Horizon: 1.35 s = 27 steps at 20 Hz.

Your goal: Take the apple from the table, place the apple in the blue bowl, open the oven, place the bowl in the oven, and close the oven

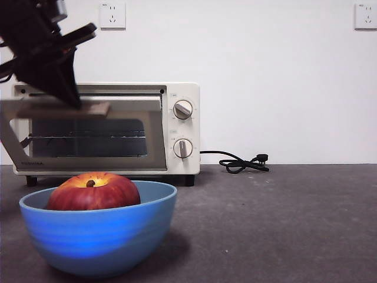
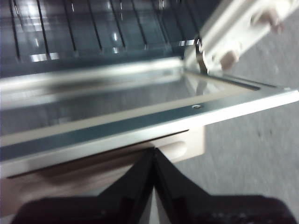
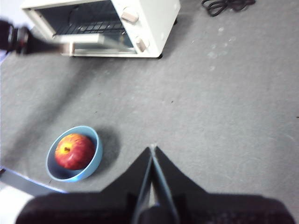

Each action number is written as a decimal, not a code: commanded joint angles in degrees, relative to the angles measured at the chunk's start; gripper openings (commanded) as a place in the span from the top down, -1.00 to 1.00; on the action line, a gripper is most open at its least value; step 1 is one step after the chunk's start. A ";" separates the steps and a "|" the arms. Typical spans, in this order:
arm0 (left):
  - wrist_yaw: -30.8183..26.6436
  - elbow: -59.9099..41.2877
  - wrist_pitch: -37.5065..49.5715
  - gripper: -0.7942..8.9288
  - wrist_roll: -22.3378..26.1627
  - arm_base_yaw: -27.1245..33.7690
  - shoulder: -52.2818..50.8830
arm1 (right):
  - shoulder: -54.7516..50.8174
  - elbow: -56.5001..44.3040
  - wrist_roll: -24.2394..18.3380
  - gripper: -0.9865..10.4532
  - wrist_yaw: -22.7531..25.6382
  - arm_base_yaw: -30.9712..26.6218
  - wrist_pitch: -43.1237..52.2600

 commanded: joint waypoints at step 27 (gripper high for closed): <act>-7.34 -14.88 -7.08 0.85 0.02 -10.64 -7.74 | 8.28 -0.48 1.95 0.83 -5.31 0.04 0.83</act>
